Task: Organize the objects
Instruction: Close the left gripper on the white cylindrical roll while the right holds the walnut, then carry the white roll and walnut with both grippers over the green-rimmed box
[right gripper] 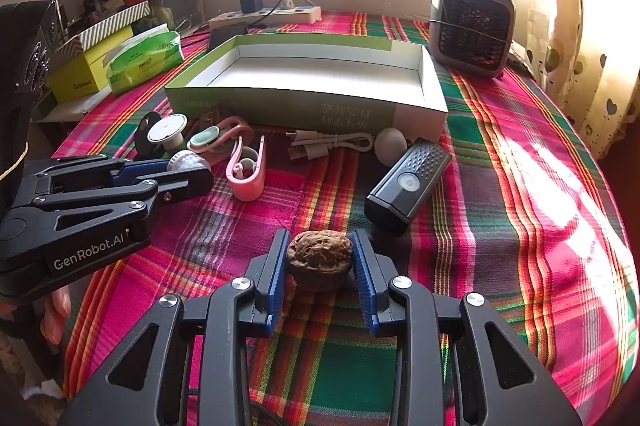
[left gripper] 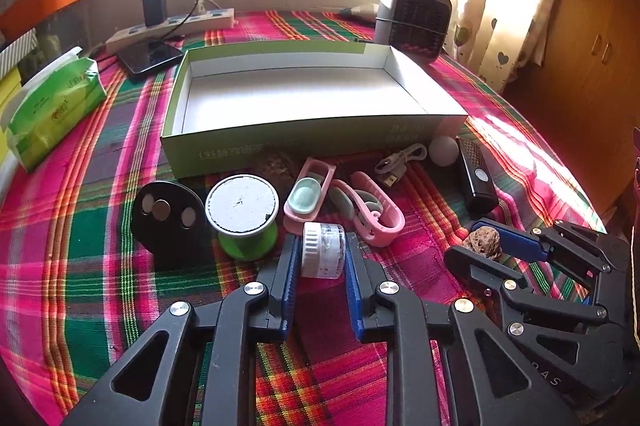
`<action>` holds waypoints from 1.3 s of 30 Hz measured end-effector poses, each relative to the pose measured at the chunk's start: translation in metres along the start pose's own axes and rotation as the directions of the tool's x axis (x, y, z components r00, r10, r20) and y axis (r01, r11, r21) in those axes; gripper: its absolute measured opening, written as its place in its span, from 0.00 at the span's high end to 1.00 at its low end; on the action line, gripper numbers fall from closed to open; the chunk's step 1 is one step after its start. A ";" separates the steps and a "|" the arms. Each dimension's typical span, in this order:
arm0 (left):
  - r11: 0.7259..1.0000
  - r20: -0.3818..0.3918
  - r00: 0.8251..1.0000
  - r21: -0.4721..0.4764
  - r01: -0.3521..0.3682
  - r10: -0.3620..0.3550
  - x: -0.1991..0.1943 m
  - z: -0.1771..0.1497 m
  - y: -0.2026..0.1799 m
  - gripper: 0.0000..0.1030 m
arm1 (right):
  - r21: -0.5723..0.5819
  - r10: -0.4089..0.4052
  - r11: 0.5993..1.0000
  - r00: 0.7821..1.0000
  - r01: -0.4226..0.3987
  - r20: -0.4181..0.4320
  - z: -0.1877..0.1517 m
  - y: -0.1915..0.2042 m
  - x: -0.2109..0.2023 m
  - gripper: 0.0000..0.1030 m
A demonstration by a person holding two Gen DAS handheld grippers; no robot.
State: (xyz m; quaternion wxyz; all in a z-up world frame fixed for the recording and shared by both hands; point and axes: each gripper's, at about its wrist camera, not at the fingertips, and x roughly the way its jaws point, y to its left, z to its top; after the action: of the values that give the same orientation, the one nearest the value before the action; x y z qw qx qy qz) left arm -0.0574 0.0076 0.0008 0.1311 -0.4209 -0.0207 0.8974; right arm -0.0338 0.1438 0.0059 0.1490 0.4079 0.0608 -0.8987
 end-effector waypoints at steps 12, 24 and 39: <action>1.000 0.013 1.000 -0.006 0.007 -0.007 -0.005 0.000 0.001 0.84 | 0.009 0.005 1.000 1.000 -0.005 0.012 0.000 -0.002 -0.002 0.68; 0.999 0.040 0.999 -0.012 0.030 -0.029 -0.020 0.015 0.001 0.84 | 0.002 0.027 1.000 0.999 -0.028 0.046 0.018 -0.005 -0.011 0.68; 0.999 0.066 0.997 -0.018 0.028 -0.027 -0.015 0.059 0.015 0.84 | -0.002 0.038 0.999 0.996 -0.038 0.085 0.071 -0.014 -0.004 0.68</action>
State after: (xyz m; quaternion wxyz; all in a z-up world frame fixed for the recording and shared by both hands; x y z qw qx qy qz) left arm -0.0965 -0.0061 0.0484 0.1387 -0.3919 -0.0394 0.9087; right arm -0.0869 0.1417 0.0556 0.1684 0.3706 0.0468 -0.9122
